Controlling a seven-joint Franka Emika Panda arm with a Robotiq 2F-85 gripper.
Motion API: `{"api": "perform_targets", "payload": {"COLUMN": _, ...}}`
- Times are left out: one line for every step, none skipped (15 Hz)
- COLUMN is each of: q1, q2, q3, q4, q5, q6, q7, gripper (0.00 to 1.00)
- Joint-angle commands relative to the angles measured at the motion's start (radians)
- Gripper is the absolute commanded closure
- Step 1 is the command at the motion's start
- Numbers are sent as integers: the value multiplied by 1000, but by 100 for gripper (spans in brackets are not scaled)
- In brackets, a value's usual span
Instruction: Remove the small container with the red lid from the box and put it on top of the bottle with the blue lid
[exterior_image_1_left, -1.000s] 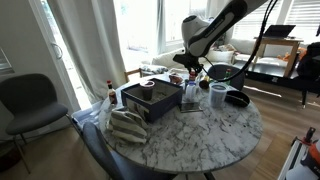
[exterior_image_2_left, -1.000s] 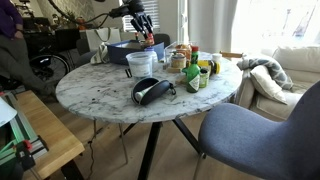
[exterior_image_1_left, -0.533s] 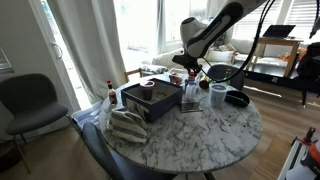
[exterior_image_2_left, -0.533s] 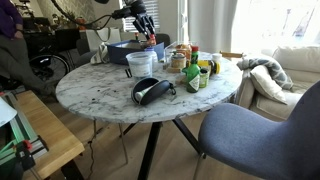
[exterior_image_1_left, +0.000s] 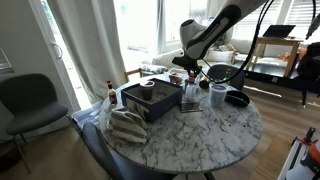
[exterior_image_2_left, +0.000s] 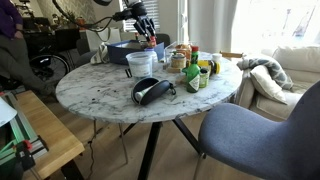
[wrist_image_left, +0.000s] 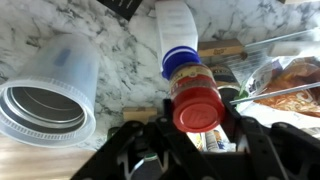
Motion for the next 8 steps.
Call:
{"api": "perform_targets", "payload": {"q1": 21, "q2": 9, "q3": -17, "q4": 2, "q5": -3, "q6": -2, "q7": 24, "gripper": 76}}
{"api": "perform_targets", "payload": {"q1": 22, "q2": 9, "q3": -16, "q4": 2, "q5": -3, "q6": -2, "q7": 23, "gripper": 76}}
{"api": "perform_targets", "payload": {"q1": 23, "q2": 8, "q3": -16, "q4": 1, "q5": -2, "q6": -2, "q7": 23, "gripper": 76}}
{"api": "perform_targets", "payload": {"q1": 24, "q2": 7, "q3": -16, "q4": 1, "q5": -2, "q6": -3, "q7": 23, "gripper": 76}}
{"api": "perform_targets", "payload": {"q1": 29, "q2": 4, "q3": -17, "q4": -1, "q5": -7, "q6": -10, "q7": 30, "gripper": 76}}
{"api": "perform_targets", "payload": {"q1": 33, "q2": 2, "q3": -19, "q4": -3, "q5": -13, "q6": -10, "q7": 35, "gripper": 76}}
{"api": "perform_targets", "payload": {"q1": 43, "q2": -4, "q3": -26, "q4": -6, "q5": -32, "q6": -20, "q7": 56, "gripper": 76}}
{"api": "perform_targets", "payload": {"q1": 50, "q2": -6, "q3": -30, "q4": -7, "q5": -44, "q6": -27, "q7": 72, "gripper": 76}}
